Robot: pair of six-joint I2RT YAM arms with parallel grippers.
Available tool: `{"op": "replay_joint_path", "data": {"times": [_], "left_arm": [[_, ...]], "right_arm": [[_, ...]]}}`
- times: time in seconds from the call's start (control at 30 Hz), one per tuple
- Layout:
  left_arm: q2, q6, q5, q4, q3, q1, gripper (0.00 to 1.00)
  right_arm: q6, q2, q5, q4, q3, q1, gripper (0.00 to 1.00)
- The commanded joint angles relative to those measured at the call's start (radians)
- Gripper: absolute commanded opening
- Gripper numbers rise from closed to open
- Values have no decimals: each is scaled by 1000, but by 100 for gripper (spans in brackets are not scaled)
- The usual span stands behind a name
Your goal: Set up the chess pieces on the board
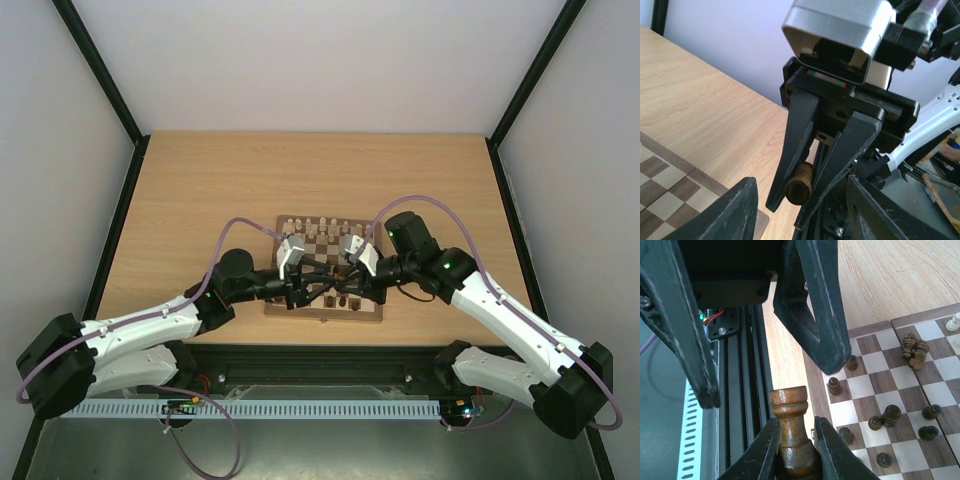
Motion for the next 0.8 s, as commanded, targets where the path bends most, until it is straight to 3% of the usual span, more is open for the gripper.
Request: {"op": "replay_joint_path", "data": {"times": [0.0,0.53,0.6,0.7,0.77], "left_arm": [[29,6,56,55,23,-6,47],[108,-26,129,102,59,-5,23],[117,-31,136,102,64,-6,23],[121,-35,130,95,63,-6,32],[119,-35,128,90,62,-5,32]], "right_arm": [[14,-12,-54,9,-21,-7,12],[1,-32,-50,9,-53,-7,14],[1,-32,-48,12,-53,-8,14],[5,-34,-46,13,-50,-8,14],[7,-34,-47,13,-50,-9,14]]}}
